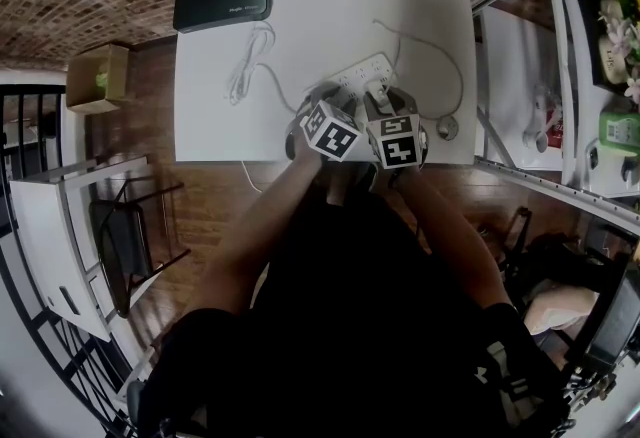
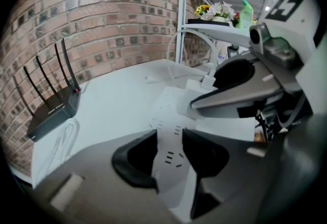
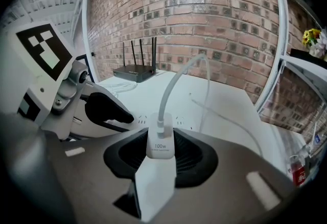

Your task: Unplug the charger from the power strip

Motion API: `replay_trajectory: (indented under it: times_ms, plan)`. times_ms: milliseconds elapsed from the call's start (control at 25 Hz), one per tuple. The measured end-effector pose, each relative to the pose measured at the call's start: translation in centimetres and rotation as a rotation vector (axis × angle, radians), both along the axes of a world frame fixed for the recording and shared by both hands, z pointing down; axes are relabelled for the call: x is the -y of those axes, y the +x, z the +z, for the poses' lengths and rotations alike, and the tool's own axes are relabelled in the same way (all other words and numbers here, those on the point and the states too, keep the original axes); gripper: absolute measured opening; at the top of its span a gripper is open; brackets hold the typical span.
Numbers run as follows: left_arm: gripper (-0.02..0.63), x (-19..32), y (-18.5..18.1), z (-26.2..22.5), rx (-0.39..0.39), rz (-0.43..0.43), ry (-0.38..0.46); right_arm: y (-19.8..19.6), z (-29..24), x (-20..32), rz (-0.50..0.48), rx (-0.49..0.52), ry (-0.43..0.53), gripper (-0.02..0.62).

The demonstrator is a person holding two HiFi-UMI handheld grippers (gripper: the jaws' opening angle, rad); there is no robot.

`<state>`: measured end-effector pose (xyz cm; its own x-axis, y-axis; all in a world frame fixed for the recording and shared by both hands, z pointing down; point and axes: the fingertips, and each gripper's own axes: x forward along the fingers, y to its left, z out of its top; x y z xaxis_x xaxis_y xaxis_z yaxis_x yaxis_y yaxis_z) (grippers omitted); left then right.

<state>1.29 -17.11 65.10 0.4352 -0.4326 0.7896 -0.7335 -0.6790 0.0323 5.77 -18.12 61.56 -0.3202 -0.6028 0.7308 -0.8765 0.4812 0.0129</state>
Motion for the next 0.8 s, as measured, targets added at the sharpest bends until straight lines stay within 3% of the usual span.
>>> replay_trajectory:
  times_ms: [600, 800]
  plan:
    - [0.156, 0.5, -0.2, 0.1, -0.007, -0.021, -0.006, 0.6, -1.6, -0.2, 0.009, 0.046, 0.03, 0.141]
    - [0.156, 0.0, -0.3, -0.8, -0.037, -0.048, -0.011, 1.0, -1.6, -0.8, 0.056, 0.144, -0.016, 0.141]
